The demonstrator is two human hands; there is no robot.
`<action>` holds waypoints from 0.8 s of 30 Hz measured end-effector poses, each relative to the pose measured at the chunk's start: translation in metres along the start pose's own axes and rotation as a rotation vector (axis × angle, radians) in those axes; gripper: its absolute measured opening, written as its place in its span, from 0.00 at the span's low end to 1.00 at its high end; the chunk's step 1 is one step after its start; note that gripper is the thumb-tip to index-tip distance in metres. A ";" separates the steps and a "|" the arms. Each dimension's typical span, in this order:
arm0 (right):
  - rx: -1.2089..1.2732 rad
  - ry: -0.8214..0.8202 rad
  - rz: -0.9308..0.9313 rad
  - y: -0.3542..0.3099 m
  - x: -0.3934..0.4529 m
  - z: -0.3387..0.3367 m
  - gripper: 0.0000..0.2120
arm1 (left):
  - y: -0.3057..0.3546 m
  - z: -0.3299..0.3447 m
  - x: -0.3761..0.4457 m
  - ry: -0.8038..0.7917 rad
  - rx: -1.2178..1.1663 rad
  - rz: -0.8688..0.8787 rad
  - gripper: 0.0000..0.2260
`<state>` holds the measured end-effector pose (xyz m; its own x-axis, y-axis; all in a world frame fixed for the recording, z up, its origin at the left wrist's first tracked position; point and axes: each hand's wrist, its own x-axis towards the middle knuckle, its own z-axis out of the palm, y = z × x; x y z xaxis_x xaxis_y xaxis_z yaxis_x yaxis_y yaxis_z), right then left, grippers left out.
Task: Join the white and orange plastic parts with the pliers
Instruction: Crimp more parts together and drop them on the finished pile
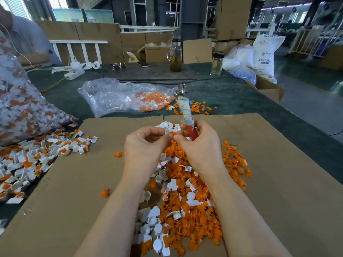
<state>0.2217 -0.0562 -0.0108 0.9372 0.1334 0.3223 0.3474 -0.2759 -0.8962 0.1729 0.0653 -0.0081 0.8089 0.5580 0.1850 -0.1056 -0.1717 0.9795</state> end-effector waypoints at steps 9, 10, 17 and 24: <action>-0.051 0.013 -0.048 -0.001 -0.001 0.001 0.15 | 0.000 0.000 0.000 0.009 0.028 -0.011 0.05; -0.063 0.016 -0.055 -0.001 -0.001 0.001 0.15 | -0.001 0.000 0.000 0.009 0.027 -0.013 0.05; 0.017 -0.040 0.000 -0.005 -0.002 -0.002 0.13 | 0.000 0.002 0.000 0.025 0.015 -0.028 0.05; 0.117 -0.393 0.169 -0.007 -0.002 -0.026 0.04 | 0.000 -0.006 0.004 0.053 -0.271 -0.088 0.01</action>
<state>0.2184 -0.0790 0.0028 0.8900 0.4535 0.0484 0.1637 -0.2186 -0.9620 0.1731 0.0725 -0.0066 0.7911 0.6043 0.0949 -0.1927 0.0991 0.9762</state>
